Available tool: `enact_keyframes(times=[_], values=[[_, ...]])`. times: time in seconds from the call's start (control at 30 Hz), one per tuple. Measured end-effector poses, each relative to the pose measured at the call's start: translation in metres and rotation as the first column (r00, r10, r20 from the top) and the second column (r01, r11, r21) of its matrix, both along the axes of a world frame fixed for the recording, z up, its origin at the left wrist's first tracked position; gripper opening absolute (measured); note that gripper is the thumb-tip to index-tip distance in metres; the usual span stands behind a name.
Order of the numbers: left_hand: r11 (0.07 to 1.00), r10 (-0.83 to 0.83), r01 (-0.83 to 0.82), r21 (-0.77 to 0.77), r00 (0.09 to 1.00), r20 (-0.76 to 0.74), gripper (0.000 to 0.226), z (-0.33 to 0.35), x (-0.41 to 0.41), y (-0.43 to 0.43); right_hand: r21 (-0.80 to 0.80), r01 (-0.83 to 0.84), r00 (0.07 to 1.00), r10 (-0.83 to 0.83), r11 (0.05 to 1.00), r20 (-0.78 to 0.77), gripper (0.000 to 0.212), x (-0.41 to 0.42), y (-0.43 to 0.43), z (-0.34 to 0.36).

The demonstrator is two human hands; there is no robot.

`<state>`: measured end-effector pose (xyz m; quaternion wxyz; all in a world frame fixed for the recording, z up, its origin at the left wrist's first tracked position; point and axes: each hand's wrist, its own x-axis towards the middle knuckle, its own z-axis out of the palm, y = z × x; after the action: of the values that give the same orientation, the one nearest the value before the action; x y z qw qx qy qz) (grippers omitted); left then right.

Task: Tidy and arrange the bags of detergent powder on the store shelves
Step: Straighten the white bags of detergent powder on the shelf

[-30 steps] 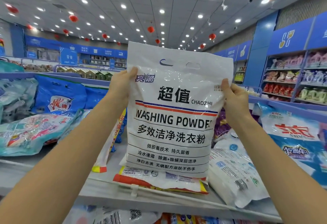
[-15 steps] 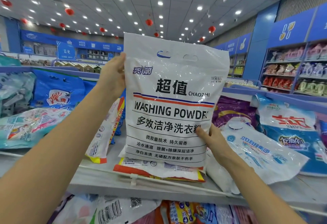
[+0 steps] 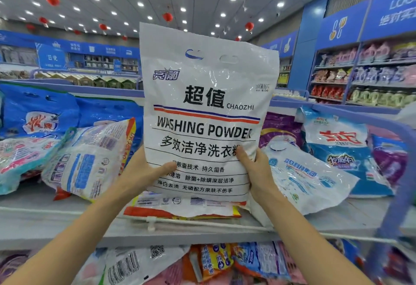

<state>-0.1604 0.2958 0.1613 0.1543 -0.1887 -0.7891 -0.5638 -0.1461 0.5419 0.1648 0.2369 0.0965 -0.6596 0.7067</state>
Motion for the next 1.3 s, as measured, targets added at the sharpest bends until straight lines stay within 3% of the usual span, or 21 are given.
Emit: enact_keyframes(times=[0.2, 0.33, 0.43, 0.53, 0.7, 0.77, 0.93, 1.2, 1.3], values=[[0.979, 0.018, 0.002, 0.204, 0.995, -0.096, 0.036, 0.039, 0.029, 0.062, -0.177, 0.039, 0.997, -0.049, 0.983, -0.051, 0.037, 0.047, 0.055, 0.009], [0.978, -0.064, 0.088, 0.189, 0.989, -0.132, 0.064, 0.055, 0.054, 0.117, -0.218, 0.166, 0.983, -0.178, 0.962, -0.037, 0.052, 0.086, 0.108, 0.019], [0.971, -0.145, 0.163, 0.176, 0.983, -0.111, 0.065, 0.057, 0.078, 0.178, -0.231, 0.251, 0.961, -0.270, 0.940, -0.055, 0.053, 0.124, 0.164, 0.024], [0.954, -0.231, 0.256, 0.159, 0.960, -0.159, 0.052, 0.054, 0.109, 0.256, -0.244, 0.327, 0.934, -0.352, 0.913, -0.065, 0.074, 0.171, 0.235, 0.020], [0.917, -0.328, 0.347, 0.197, 0.936, -0.125, 0.070, 0.035, 0.156, 0.383, -0.208, 0.433, 0.896, -0.444, 0.877, -0.005, 0.054, 0.243, 0.349, 0.011], [0.898, -0.363, 0.378, 0.225, 0.926, -0.107, 0.060, 0.026, 0.178, 0.438, -0.157, 0.446, 0.891, -0.453, 0.881, -0.014, 0.042, 0.272, 0.402, 0.009], [0.872, -0.426, 0.416, 0.258, 0.905, -0.021, 0.069, 0.005, 0.210, 0.549, -0.091, 0.474, 0.879, -0.476, 0.876, -0.005, 0.031, 0.320, 0.507, 0.002], [0.854, -0.480, 0.459, 0.244, 0.876, 0.034, 0.048, -0.015, 0.205, 0.680, -0.110, 0.528, 0.849, -0.525, 0.842, 0.058, 0.033, 0.314, 0.631, -0.019], [0.848, -0.485, 0.463, 0.260, 0.874, 0.025, 0.060, -0.022, 0.183, 0.719, -0.065, 0.527, 0.850, -0.526, 0.847, 0.040, 0.017, 0.290, 0.676, -0.024]])
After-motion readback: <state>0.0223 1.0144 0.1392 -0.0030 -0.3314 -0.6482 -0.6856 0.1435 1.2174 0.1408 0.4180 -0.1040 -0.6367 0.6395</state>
